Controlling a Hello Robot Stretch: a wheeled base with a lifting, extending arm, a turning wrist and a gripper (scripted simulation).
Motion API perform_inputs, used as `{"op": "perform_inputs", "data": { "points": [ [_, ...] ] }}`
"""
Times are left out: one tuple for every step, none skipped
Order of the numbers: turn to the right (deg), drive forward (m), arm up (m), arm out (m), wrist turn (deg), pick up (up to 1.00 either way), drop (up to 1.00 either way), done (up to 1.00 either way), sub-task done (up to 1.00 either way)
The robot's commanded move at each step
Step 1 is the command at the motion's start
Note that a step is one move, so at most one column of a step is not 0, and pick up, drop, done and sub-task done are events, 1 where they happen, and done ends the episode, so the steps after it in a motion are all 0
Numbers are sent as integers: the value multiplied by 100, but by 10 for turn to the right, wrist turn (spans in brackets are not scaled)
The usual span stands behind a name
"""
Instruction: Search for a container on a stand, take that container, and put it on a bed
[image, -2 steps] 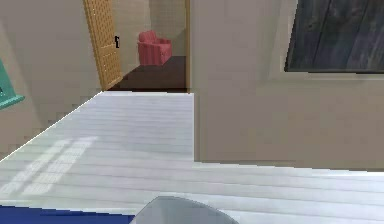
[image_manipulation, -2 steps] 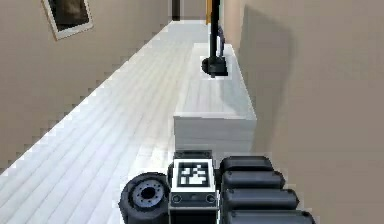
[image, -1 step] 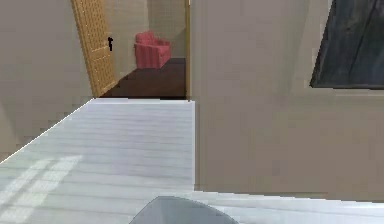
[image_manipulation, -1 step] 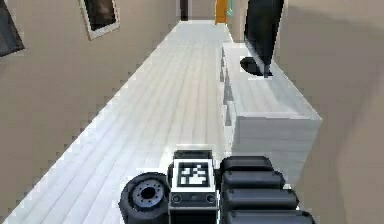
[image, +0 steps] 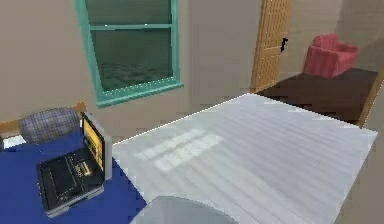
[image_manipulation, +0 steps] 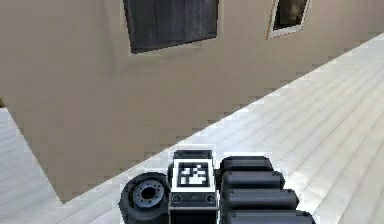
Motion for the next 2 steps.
{"op": "perform_inputs", "data": {
  "points": [
    [-450, 0, 0, 0, 0, 0, 0, 0, 0],
    [-450, 0, 0, 0, 0, 0, 0, 0, 0]
  ]
}}
